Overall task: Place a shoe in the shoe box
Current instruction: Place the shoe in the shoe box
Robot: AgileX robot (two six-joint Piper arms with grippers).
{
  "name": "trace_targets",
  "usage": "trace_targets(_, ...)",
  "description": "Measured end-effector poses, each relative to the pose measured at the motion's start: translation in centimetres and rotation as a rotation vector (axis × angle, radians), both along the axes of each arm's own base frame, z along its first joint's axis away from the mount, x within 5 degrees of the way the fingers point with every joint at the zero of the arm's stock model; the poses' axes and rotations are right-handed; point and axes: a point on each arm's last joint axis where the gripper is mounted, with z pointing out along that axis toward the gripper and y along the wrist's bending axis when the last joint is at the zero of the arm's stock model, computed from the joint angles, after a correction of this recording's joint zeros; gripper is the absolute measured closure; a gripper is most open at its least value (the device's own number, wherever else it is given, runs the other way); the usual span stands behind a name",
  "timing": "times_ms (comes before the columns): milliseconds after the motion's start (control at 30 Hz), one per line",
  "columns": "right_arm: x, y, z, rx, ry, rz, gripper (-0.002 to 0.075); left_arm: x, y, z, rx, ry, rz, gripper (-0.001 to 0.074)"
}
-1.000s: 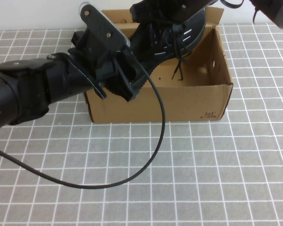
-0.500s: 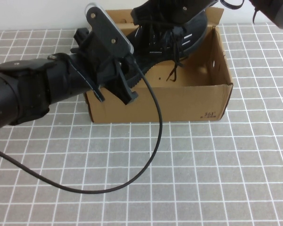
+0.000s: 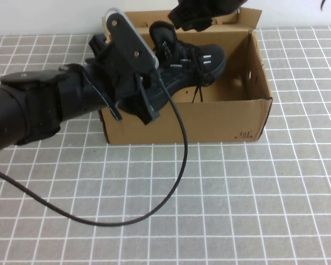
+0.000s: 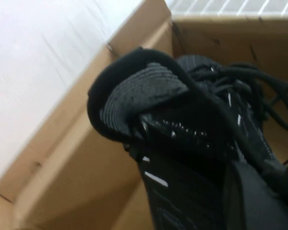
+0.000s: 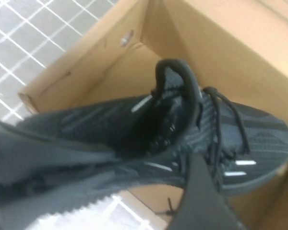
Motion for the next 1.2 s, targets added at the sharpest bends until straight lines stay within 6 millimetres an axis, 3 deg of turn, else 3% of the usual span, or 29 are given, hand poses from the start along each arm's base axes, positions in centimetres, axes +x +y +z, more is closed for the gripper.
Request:
trace_targets(267,0.1,-1.7,0.0,-0.178,-0.029,-0.065,0.0354,0.9,0.0,3.0,-0.038,-0.100,-0.052,0.0716)
trace_targets(567,0.4,-2.8,0.5,-0.279,-0.090,-0.126,0.0372,1.7,2.2,3.7,-0.143,-0.069,-0.112,0.0717)
trace_targets(767,-0.6,-3.5,2.0,-0.223,-0.098,-0.120,0.0450,4.5,3.2,4.3,-0.242,0.076,-0.203,0.0717)
trace_targets(900,-1.6,-5.0,3.7,-0.151,-0.102,-0.125,0.0533,6.4,3.0,4.4,-0.199,0.178,-0.313,0.0717)
trace_targets(1067,-2.6,-7.3,5.3,-0.082,-0.094,-0.149,0.0690,8.7,2.5,5.1,-0.101,0.242,-0.422,0.0717)
trace_targets(1200,-3.3,-9.4,5.6,-0.068,-0.077,-0.186,0.0731,10.3,2.4,4.7,-0.036,0.247,-0.464,0.0717)
